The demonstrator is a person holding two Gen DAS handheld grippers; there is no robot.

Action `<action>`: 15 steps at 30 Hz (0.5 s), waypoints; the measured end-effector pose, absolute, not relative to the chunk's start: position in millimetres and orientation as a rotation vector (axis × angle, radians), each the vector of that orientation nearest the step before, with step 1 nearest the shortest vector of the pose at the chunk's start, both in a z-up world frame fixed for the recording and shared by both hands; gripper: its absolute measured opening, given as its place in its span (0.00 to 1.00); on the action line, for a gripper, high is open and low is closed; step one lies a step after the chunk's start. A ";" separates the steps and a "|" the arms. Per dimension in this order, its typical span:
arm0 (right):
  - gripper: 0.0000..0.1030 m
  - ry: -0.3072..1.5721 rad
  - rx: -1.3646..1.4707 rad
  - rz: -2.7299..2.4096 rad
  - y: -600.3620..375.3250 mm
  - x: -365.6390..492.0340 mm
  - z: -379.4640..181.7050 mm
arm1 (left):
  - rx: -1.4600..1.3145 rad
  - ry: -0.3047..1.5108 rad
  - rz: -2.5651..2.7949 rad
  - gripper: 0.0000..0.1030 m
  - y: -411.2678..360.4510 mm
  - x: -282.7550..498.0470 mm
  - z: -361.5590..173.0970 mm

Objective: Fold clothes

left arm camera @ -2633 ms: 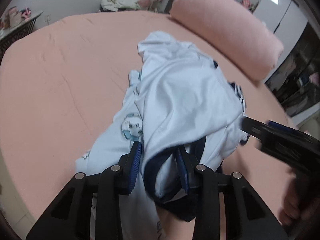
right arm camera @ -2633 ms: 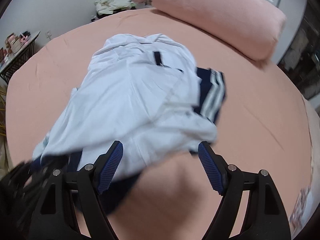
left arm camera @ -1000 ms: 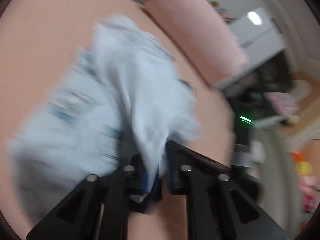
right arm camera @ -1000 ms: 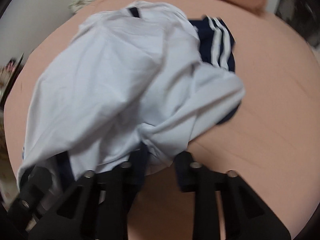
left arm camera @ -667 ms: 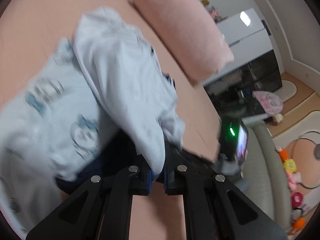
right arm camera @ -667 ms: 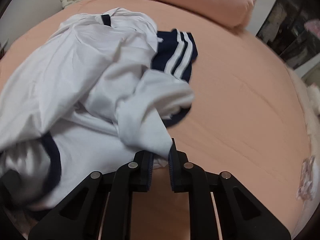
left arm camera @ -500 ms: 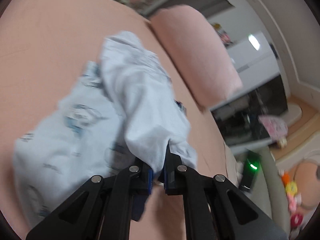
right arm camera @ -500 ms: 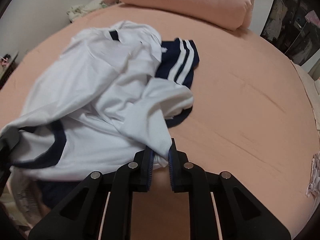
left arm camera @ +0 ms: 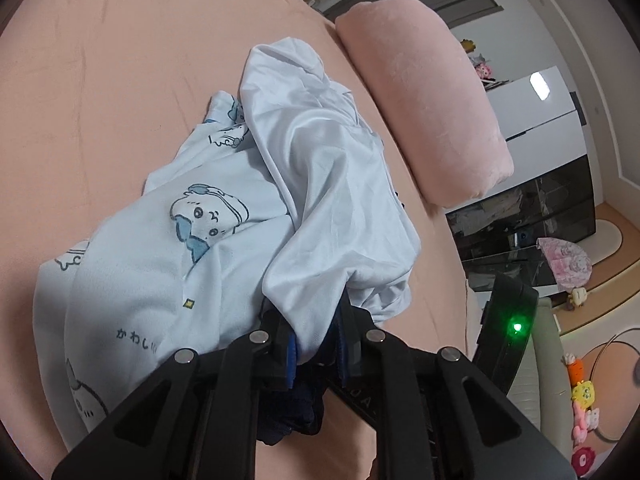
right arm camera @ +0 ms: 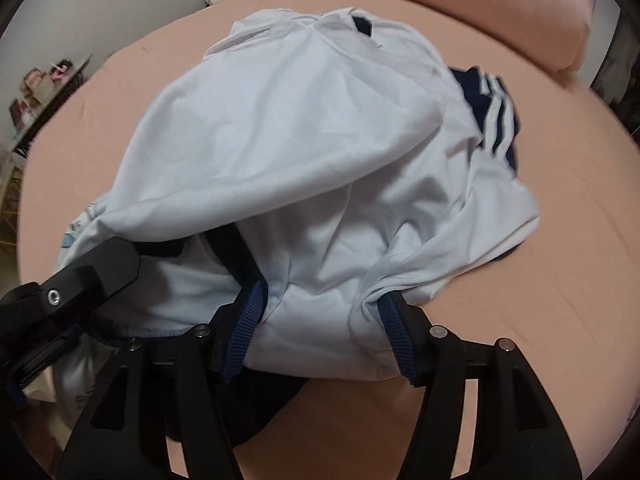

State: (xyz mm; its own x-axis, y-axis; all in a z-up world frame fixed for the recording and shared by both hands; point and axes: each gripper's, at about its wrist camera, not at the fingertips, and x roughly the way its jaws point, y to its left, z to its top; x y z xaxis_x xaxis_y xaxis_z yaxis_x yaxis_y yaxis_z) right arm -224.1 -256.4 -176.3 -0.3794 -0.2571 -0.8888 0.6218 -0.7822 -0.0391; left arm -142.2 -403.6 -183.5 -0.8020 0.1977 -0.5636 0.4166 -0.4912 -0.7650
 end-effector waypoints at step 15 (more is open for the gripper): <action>0.68 0.085 1.409 -2.029 -184.7 -205.3 -157.0 | 0.880 1.711 -2.518 0.08 -390.9 -143.9 -183.5</action>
